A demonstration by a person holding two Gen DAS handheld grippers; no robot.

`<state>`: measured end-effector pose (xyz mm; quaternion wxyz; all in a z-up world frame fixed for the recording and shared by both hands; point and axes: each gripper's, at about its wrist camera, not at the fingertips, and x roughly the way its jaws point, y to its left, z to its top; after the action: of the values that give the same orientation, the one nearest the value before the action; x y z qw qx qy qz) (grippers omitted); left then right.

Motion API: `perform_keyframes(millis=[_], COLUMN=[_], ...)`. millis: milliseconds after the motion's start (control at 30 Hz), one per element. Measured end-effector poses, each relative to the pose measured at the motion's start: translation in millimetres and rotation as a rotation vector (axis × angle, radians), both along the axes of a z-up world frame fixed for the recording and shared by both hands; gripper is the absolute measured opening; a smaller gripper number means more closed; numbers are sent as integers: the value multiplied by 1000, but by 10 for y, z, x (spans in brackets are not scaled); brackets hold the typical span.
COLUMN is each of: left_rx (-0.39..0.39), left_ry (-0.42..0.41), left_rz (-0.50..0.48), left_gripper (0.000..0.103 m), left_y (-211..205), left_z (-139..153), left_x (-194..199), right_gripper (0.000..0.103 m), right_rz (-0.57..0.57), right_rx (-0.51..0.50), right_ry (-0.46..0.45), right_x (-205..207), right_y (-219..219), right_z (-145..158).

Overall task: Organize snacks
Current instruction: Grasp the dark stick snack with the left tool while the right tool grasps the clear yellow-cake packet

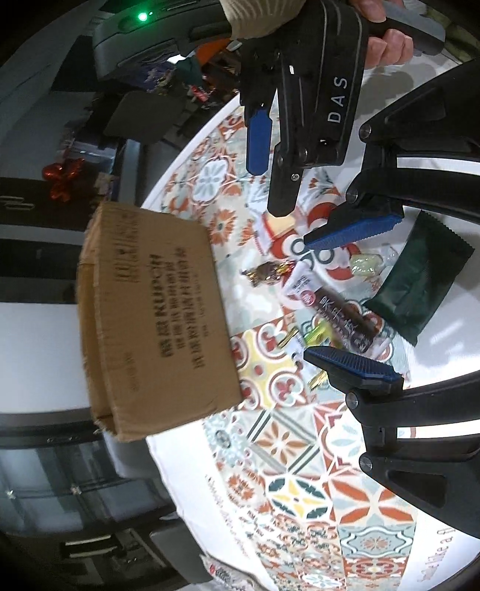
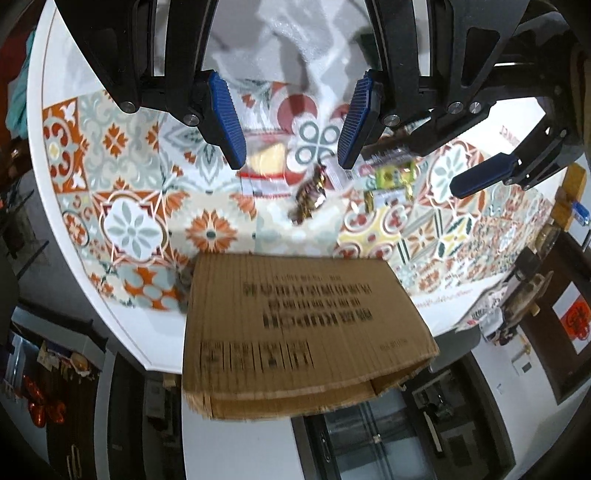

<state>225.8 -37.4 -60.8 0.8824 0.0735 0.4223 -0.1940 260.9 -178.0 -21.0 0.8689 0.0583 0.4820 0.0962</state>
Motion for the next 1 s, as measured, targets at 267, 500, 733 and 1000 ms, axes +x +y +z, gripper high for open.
perform_keyframes(millis=[267,500,733,1000], left_rx=[37,101,119,74], left_ry=[51,57,71,113], left_rz=[-48,-66,-72,-47], left_gripper=[53,53,53,40], left_y=[-82,-185,-233,-174], left_z=[-265,-415,-513,-553], left_x=[132,236,323,419], right_gripper=[53,53,53,53], right_rz=[-15,-21,-18,-10], right_rx=[-12,-20,-22,-20], right_ry=[51,77,95,103], right_x=[78,155,235,329], right_y=[-52,-64,-33,23], right_z=[-237,-361,-450,-491])
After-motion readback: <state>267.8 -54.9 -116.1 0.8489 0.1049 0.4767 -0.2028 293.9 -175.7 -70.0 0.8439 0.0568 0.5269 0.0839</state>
